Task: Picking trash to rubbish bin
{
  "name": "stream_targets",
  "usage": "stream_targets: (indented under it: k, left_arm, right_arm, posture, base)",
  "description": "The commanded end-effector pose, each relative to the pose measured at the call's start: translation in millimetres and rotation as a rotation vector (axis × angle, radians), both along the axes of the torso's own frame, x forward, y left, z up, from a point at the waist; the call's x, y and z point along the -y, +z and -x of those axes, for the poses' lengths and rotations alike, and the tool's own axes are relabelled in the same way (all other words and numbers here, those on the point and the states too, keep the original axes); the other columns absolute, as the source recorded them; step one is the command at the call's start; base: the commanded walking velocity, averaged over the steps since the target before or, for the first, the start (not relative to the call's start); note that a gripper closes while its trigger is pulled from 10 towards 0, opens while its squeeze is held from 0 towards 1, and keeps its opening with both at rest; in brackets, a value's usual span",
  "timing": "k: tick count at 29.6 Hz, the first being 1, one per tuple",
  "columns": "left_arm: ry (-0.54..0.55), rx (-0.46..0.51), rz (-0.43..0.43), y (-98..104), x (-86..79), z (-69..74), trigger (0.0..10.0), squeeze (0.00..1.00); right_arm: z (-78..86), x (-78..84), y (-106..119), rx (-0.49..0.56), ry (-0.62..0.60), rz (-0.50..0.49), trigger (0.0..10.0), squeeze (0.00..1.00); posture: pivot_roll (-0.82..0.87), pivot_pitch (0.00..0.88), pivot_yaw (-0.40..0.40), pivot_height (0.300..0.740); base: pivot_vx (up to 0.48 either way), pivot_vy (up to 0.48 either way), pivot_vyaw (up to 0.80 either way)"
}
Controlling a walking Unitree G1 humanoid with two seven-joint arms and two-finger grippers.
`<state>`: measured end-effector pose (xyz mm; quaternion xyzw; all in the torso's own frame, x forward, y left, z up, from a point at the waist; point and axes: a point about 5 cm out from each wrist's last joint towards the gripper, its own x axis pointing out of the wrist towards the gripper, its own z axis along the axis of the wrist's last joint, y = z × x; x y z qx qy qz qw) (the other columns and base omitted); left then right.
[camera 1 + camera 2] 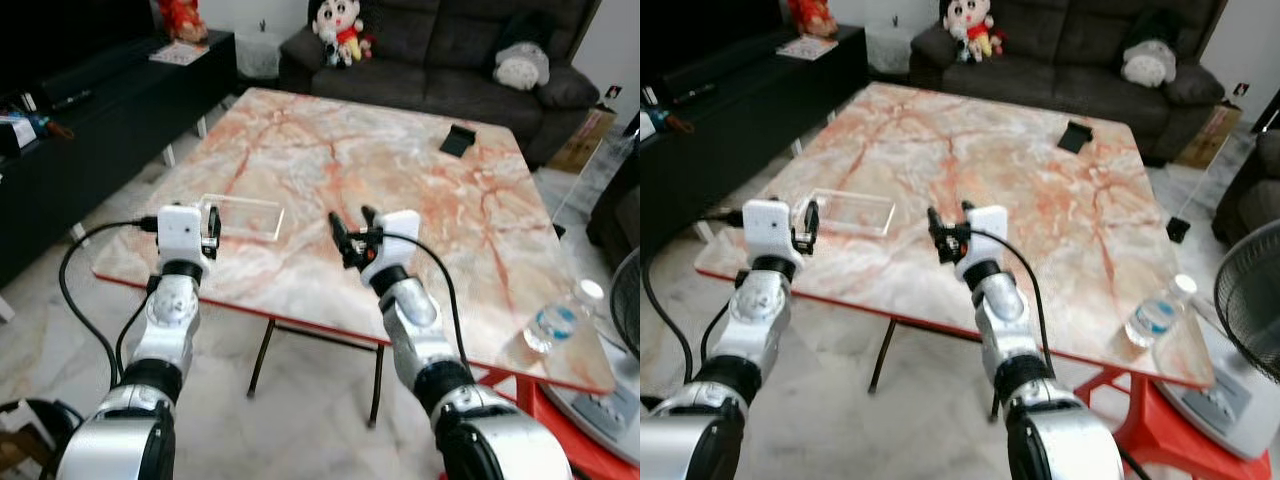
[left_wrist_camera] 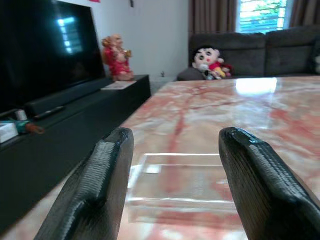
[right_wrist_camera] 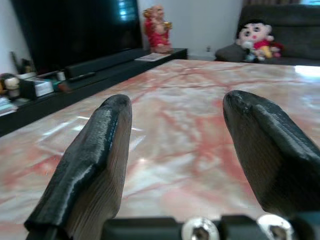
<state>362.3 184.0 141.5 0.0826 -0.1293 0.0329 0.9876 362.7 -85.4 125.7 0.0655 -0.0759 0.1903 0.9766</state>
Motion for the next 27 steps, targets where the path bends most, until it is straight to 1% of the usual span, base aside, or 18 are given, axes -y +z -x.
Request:
stream_targets:
  k: [1,12,19,27]
  left_arm:
    - [-0.027,0.018,0.006,5.8,10.8,-3.2,10.0,0.0]
    - [-0.024,0.016,0.006,5.3,10.3,-2.9,10.0,0.0]
    - [-0.022,0.019,0.008,6.0,10.8,-3.1,10.0,0.0]
    - [-0.023,0.02,0.007,6.1,10.6,-2.9,10.0,0.0]
  right_arm:
    - [-2.3,9.7,1.4,-0.002,-0.028,0.0,10.0,0.0]
    - [-2.8,9.5,0.9,-0.014,-0.03,-0.009,10.0,0.0]
    - [-1.5,6.1,1.8,0.007,-0.009,0.018,10.0,0.0]
    - [-1.4,5.2,0.4,-0.007,-0.012,-0.001,10.0,0.0]
  posture:
    - [0.12,0.018,-0.082,0.74]
    - [0.12,0.023,-0.084,0.74]
    - [0.12,0.026,-0.086,0.74]
    - [0.12,0.027,-0.085,0.74]
  base:
    - [0.375,0.0,0.0]
    - [0.374,0.0,0.0]
    - [0.377,0.0,0.0]
    - [0.375,0.0,0.05]
